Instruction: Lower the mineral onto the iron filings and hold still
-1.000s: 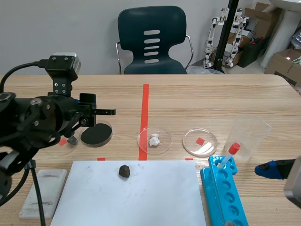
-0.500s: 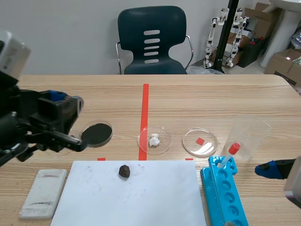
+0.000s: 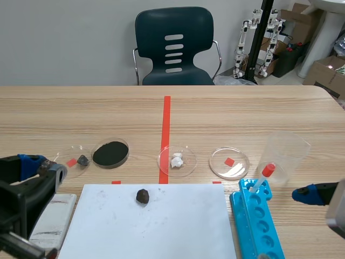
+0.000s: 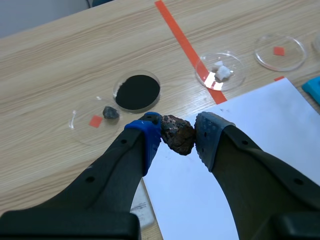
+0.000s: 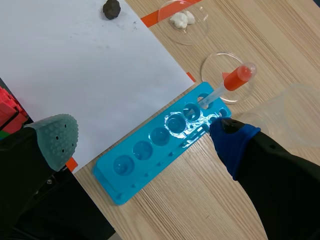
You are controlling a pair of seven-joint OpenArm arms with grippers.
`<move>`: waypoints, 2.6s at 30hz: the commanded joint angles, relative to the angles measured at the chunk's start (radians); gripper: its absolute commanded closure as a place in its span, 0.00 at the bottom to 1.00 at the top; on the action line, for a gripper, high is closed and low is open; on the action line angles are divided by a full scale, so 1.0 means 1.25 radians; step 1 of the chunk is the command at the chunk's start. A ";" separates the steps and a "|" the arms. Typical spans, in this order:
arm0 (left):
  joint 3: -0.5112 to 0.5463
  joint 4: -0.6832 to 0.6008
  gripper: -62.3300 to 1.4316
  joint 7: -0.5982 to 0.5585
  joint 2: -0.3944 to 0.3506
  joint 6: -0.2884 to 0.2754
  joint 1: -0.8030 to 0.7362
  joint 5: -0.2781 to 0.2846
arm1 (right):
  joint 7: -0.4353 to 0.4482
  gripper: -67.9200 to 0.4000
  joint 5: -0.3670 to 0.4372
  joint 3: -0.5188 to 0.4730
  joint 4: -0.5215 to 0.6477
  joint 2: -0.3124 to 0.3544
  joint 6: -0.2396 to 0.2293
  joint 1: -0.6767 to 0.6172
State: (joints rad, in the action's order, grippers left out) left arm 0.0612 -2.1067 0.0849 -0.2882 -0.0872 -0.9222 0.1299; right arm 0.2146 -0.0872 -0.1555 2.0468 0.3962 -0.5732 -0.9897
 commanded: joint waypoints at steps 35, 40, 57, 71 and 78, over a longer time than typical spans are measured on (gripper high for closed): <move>-0.002 -0.009 0.73 -0.030 0.002 -0.011 -0.020 -0.054 | 0.006 0.19 0.006 -0.002 0.013 0.009 0.001 0.005; -0.002 -0.009 0.73 -0.029 0.002 -0.011 -0.020 -0.054 | 0.006 0.19 0.006 -0.002 0.013 0.009 0.001 0.005; -0.002 -0.009 0.73 -0.029 0.002 -0.011 -0.020 -0.054 | 0.006 0.19 0.006 -0.002 0.013 0.009 0.001 0.005; -0.002 -0.009 0.73 -0.029 0.002 -0.011 -0.020 -0.054 | 0.006 0.19 0.006 -0.002 0.013 0.009 0.001 0.005; -0.002 -0.009 0.73 -0.029 0.002 -0.011 -0.020 -0.054 | 0.006 0.19 0.006 -0.002 0.013 0.009 0.001 0.005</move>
State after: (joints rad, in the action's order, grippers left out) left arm 0.0612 -2.1063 0.0624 -0.2882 -0.1055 -0.9474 0.0563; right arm 0.2146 -0.0875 -0.1555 2.0468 0.3962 -0.5732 -0.9897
